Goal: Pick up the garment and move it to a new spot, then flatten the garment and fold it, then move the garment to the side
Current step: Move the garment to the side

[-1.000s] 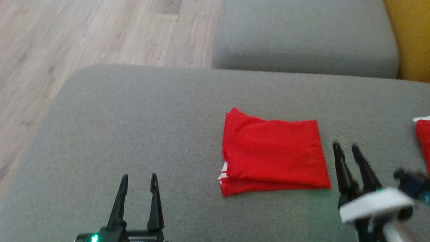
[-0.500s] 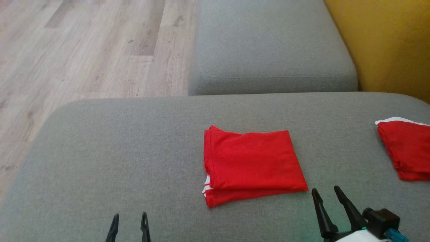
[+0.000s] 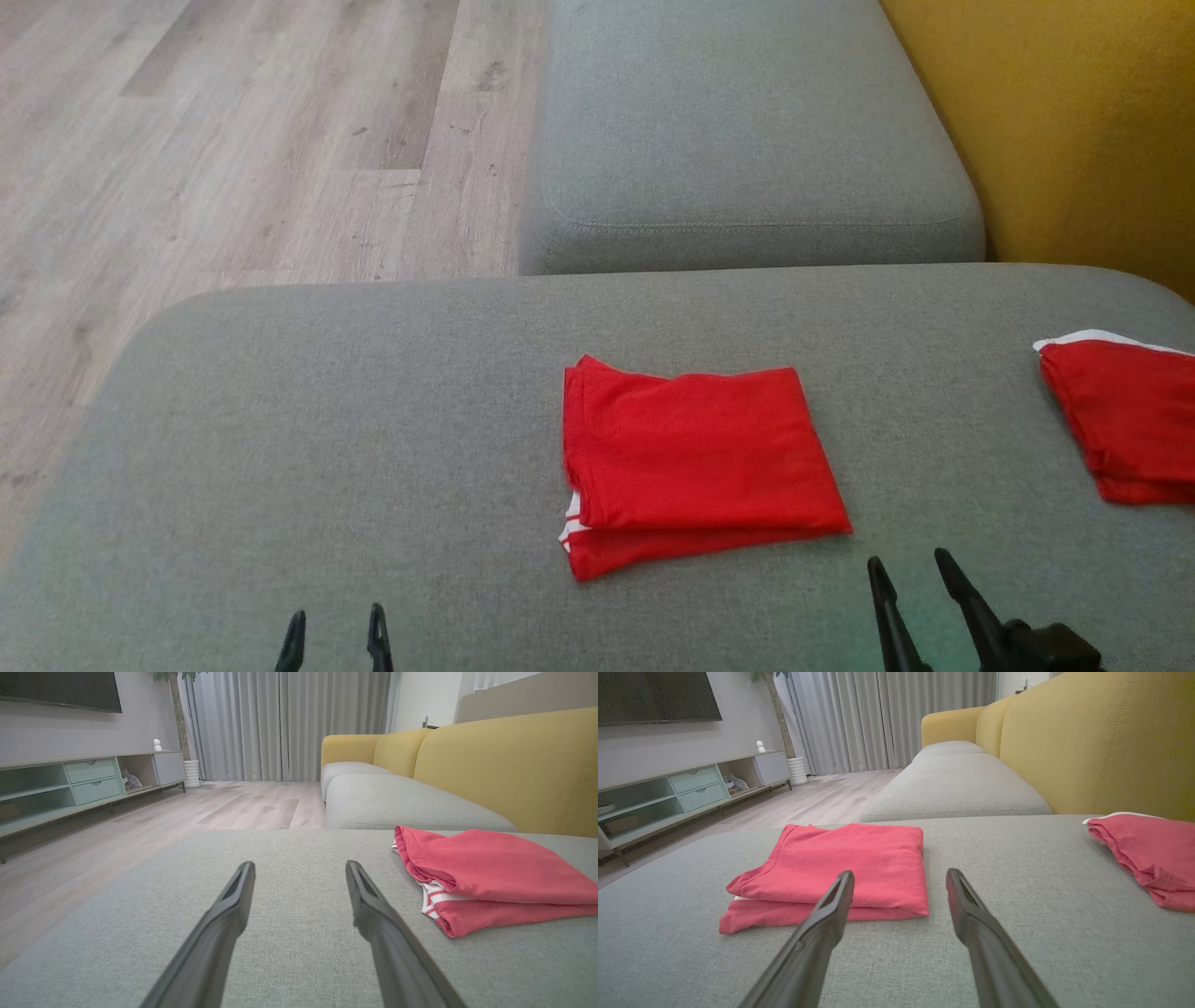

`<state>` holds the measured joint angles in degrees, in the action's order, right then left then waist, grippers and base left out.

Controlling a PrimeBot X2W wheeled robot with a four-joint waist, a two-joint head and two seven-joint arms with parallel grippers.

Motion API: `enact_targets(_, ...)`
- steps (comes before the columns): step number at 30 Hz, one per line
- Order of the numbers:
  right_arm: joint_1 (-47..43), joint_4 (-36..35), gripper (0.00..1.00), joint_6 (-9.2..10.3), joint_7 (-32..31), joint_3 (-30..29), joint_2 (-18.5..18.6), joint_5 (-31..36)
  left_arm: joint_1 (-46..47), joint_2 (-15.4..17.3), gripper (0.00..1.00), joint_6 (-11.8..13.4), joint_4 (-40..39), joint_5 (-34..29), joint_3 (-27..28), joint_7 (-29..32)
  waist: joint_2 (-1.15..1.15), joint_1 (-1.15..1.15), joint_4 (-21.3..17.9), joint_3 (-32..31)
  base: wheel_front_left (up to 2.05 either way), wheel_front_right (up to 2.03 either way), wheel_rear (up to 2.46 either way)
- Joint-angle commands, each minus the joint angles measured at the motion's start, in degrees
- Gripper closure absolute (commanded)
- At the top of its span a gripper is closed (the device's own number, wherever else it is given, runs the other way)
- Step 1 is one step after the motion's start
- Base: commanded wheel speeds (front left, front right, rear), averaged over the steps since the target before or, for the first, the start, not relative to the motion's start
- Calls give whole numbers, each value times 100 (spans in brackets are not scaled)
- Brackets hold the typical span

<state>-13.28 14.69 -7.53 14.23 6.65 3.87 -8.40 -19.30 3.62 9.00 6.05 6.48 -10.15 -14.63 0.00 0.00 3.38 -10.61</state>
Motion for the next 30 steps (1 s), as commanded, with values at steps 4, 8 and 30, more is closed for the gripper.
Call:
enact_targets(4, 154, -143, 0, 4, 76, 97, -30, 72, 190, -56, 0, -21, -134, -100, 259, -37, 0, 0, -20, -8, 0, 0, 0)
enact_targets(8, 163, -110, 0, 4, 76, 78, -49, 86, 195, -60, 0, -39, -91, -132, 273, -37, 0, 0, -45, -22, 0, 0, 0)
enact_targets(30, 263, 39, 0, 4, 76, 212, 51, 201, 197, -73, 0, -257, -237, 54, 187, -37, 0, 0, -98, 95, 0, 0, 0)
